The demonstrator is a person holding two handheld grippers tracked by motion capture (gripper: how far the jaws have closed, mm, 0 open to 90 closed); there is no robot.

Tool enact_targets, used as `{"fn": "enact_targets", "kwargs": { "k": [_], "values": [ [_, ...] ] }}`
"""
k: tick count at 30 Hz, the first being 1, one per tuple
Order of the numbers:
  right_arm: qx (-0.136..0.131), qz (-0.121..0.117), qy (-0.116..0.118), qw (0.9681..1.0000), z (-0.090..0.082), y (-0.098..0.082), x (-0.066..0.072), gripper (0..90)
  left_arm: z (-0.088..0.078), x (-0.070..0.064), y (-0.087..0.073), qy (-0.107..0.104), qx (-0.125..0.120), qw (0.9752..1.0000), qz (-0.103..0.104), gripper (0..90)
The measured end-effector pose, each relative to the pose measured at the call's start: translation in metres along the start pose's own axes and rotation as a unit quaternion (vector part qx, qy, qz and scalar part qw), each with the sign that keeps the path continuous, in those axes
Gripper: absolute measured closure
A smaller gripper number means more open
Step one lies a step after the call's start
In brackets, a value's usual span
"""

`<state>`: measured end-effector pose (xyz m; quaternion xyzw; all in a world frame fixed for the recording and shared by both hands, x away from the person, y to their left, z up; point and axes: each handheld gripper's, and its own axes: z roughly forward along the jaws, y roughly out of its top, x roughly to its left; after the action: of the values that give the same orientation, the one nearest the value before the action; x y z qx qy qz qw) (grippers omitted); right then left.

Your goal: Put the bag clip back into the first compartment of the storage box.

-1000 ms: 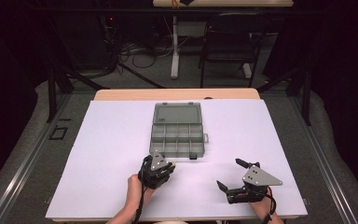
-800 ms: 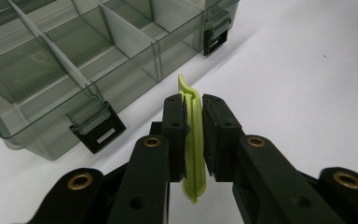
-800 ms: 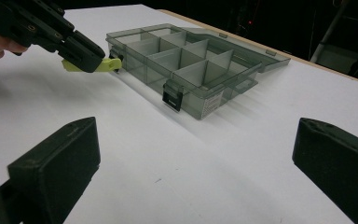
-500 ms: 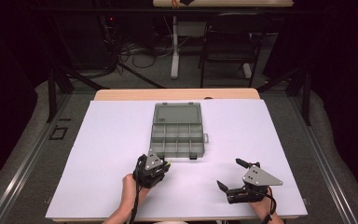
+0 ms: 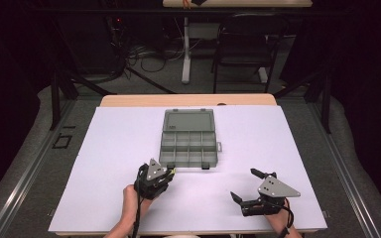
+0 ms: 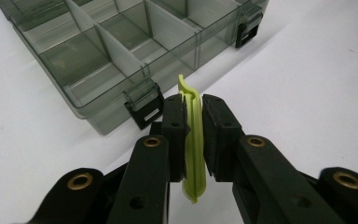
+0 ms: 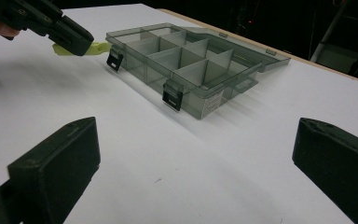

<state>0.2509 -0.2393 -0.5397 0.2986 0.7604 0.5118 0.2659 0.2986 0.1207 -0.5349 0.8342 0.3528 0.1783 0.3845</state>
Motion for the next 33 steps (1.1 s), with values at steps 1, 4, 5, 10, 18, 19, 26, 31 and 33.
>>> {"fn": "enact_targets", "kwargs": {
  "k": [1, 4, 5, 10, 18, 19, 26, 31, 33],
  "values": [
    [0.001, 0.000, 0.000, 1.0000, 0.000, 0.000, 0.000, 0.3, -0.001, 0.001, 0.000, 0.002, 0.002, 1.0000, 0.000, 80.0],
    [0.000, 0.000, 0.000, 1.0000, 0.000, 0.000, 0.000, 0.3, -0.002, 0.003, -0.002, 0.004, 0.002, 1.0000, -0.002, 80.0],
    [0.000, 0.000, 0.000, 1.0000, 0.000, 0.000, 0.000, 0.3, -0.003, 0.004, -0.003, 0.005, 0.002, 1.0000, -0.002, 80.0],
    [0.001, 0.000, 0.000, 1.0000, 0.000, 0.000, 0.000, 0.3, -0.005, 0.007, -0.004, 0.008, 0.003, 1.0000, -0.004, 80.0],
    [0.000, 0.001, 0.001, 1.0000, 0.000, 0.000, 0.000, 0.3, -0.009, 0.013, -0.004, 0.010, 0.001, 0.9999, -0.008, 80.0],
    [0.000, 0.000, 0.001, 1.0000, 0.000, 0.000, 0.001, 0.3, -0.010, 0.013, -0.004, 0.011, 0.002, 0.9999, -0.006, 80.0],
    [-0.001, 0.000, 0.000, 1.0000, 0.000, 0.000, 0.000, 0.3, -0.013, 0.017, -0.004, 0.011, 0.004, 0.9999, -0.006, 80.0],
    [0.000, 0.000, 0.001, 1.0000, 0.000, 0.000, 0.000, 0.3, -0.016, 0.020, -0.003, 0.012, 0.003, 0.9999, -0.006, 80.0],
    [-0.001, -0.001, 0.001, 1.0000, 0.000, 0.001, 0.001, 0.3, -0.018, 0.022, -0.002, 0.014, 0.003, 0.9999, -0.005, 80.1]
  ]
}}
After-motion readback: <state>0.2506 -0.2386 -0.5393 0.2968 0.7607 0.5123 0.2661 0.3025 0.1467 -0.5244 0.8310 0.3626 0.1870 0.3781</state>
